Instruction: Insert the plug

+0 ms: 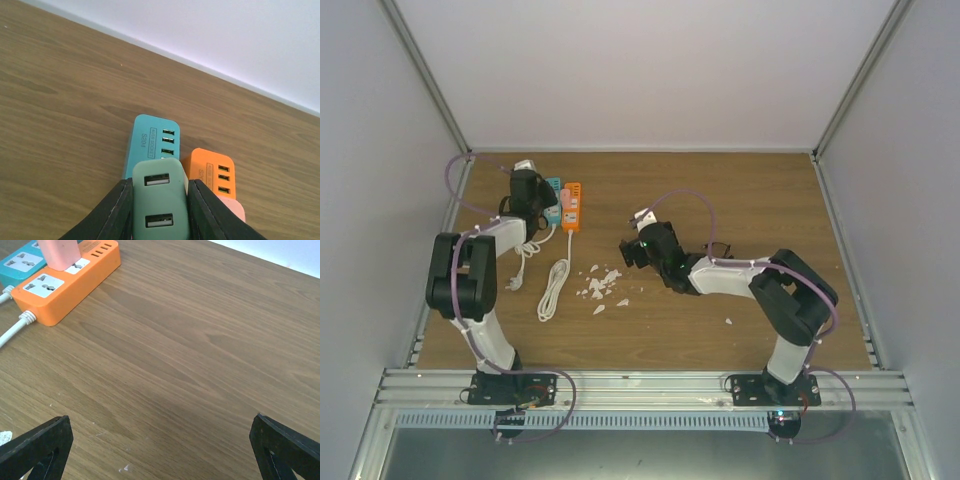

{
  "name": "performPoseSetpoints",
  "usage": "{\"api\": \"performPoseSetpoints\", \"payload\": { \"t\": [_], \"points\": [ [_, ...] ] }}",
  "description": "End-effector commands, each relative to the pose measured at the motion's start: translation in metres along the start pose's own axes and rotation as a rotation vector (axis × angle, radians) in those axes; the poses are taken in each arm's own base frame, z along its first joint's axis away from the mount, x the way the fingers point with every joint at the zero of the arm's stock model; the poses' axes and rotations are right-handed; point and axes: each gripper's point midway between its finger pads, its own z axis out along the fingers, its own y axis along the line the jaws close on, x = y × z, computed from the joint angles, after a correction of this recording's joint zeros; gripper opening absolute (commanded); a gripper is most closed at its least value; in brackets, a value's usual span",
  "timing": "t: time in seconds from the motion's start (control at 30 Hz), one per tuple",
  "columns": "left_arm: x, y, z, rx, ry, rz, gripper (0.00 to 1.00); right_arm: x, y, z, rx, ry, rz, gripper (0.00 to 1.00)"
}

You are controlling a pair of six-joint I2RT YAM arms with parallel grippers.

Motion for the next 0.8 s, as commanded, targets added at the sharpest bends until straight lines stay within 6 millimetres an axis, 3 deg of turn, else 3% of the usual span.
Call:
{"api": "performPoseSetpoints", "payload": {
  "t": [0.0, 0.27, 0.5, 0.77],
  "points": [
    [-0.007, -0.005, 0.014, 0.022, -0.001, 0.027, 0.0, -0.012, 0.008, 0.007, -0.01, -0.03, 0.022, 1.0],
    [-0.019, 0.01, 0.029, -0.02, -0.025, 0.102, 0.0, -0.01, 0.016, 0.02, -0.02, -0.005, 0.004, 1.0],
    [-0.032, 0.02, 0.025, -0.077, -0.088, 0.131, 0.0, -0.011, 0.018, 0.021, -0.028, -0.003, 0.003, 0.99],
    [-0.022, 0.03, 0.038, -0.118, -0.068, 0.157, 0.0, -0.01, 0.018, 0.023, -0.021, 0.005, -0.002, 1.0]
  ]
}}
